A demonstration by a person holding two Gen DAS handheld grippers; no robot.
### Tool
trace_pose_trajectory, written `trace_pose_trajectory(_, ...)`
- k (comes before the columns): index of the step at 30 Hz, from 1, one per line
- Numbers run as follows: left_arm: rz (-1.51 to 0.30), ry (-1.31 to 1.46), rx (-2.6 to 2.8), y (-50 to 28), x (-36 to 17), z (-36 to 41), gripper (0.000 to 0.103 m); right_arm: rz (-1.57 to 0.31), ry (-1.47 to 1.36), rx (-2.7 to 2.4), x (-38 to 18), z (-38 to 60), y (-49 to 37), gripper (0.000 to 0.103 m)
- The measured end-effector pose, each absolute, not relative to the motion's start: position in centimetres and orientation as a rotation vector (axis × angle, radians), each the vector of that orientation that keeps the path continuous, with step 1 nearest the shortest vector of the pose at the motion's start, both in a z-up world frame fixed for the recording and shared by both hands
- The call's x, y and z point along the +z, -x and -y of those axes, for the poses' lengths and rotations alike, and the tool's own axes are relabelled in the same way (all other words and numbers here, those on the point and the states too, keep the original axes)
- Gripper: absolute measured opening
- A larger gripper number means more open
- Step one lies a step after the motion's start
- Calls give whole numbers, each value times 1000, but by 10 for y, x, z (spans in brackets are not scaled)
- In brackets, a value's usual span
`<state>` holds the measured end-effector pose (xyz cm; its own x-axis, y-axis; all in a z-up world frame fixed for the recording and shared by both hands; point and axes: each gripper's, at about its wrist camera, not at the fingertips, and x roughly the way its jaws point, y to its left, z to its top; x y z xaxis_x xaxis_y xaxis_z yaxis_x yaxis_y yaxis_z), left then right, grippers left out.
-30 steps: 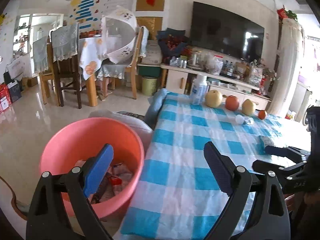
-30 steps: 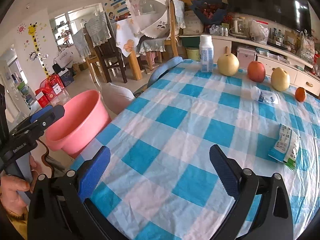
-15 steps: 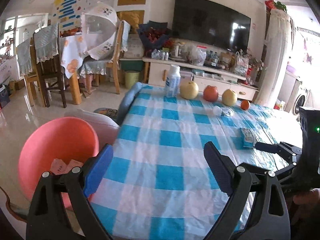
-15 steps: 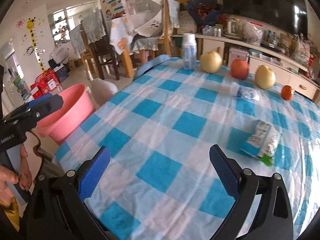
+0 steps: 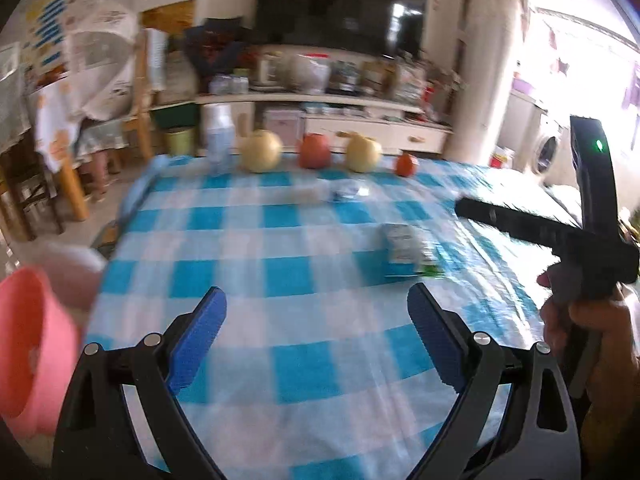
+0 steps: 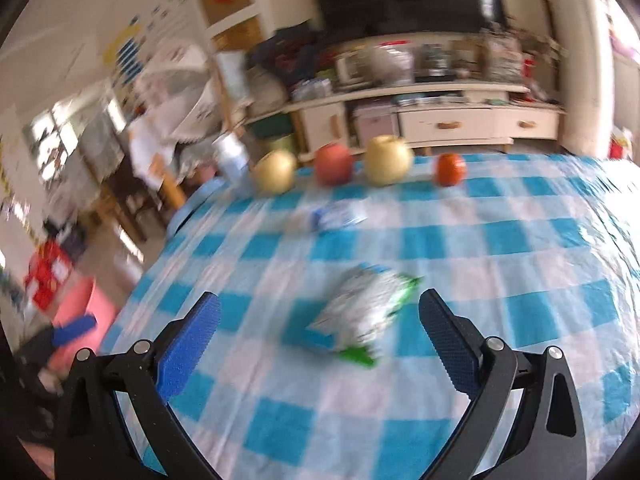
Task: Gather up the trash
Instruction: 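Move both tools back over the table toward the green-white packet, then close the left gripper on the green-white snack packet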
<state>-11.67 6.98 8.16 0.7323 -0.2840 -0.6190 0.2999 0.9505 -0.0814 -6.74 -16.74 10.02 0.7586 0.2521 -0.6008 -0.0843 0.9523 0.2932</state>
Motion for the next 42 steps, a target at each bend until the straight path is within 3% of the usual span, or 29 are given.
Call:
trace_pose_trajectory(14,-830,-173,-505,34,37,68,92,-679,-420,63,93,269,37,98)
trace_pose_trajectory(26,-945,-144,-466,-30,1,93,92,-746,-393,135,69,264,-13,98)
trace_pose_trajectory(28,-952,-154,-455,-33,-3,96,87,-754,-394,151,65,261,-19,98)
trace_pose_trajectory(30,-958,-165,-437,-36,-6,98,76,-760,-389,165,62,258,-25,98)
trace_pose_trajectory(34,-946,-158,-426,-37,-7,97,73,-772,-360,179,57,250,-36,98)
trace_pose_trajectory(36,-937,-155,-427,-36,-6,96,63,-776,-352,186,56,247,-41,98)
trace_pose_trajectory(42,-923,-124,-427,-32,-4,88,50,-785,-324,234,52,231,-56,98)
